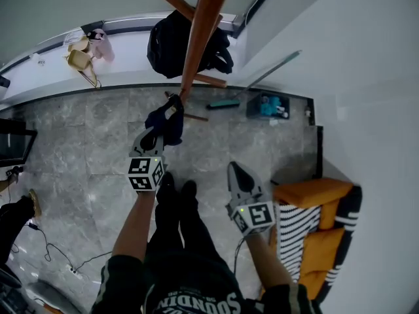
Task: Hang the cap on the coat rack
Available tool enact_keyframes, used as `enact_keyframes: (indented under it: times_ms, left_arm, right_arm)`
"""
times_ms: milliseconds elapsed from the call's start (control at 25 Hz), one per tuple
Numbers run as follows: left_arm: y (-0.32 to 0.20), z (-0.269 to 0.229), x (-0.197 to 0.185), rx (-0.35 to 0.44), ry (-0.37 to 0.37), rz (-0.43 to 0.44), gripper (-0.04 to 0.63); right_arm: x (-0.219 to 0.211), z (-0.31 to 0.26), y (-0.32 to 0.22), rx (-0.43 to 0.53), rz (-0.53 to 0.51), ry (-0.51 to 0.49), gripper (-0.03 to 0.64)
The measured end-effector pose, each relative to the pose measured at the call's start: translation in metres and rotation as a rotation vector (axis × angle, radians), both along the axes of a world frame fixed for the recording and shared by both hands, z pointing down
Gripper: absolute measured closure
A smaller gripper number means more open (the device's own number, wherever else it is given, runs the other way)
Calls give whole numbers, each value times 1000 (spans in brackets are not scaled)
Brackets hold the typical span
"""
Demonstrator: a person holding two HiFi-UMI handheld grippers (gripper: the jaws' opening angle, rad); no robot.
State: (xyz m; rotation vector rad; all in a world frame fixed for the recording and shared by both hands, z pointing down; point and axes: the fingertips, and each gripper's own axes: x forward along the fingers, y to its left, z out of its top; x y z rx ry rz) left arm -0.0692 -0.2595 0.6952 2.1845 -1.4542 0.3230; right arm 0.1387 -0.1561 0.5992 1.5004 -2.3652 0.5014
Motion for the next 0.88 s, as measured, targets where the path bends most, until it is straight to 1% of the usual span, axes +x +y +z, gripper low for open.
enact_keyframes:
  times_ms: [200, 320, 400, 480, 640, 800, 840, 880]
  left_arm:
    - [-13, 10, 7, -9, -32, 13, 586]
    - [-19, 15, 12, -12, -44, 23, 586]
    - [-21, 21, 14, -23, -48, 22, 586]
    - [-24, 29, 17, -43, -56, 27, 586]
    - [-28, 47, 29, -84, -72, 68, 586]
    - [-30, 62, 36, -144, -79, 109, 584]
    - [-30, 65, 39, -153, -79, 124, 568]
    - [-29, 66, 41, -153, -78, 136, 525]
  right_arm:
    - [-3, 5, 2, -19, 15, -13, 618]
    - [0, 3, 1, -23, 43, -45, 618]
    - [4, 2, 2, -22, 52, -43, 618]
    - [8, 3, 2, -28, 59, -40, 618]
    - [21, 4, 5, -40, 95, -59, 618]
    - [23, 6, 5, -48, 103, -72, 618]
    - [23, 6, 4, -49, 103, -73, 618]
    - [23, 6, 4, -48, 102, -76, 618]
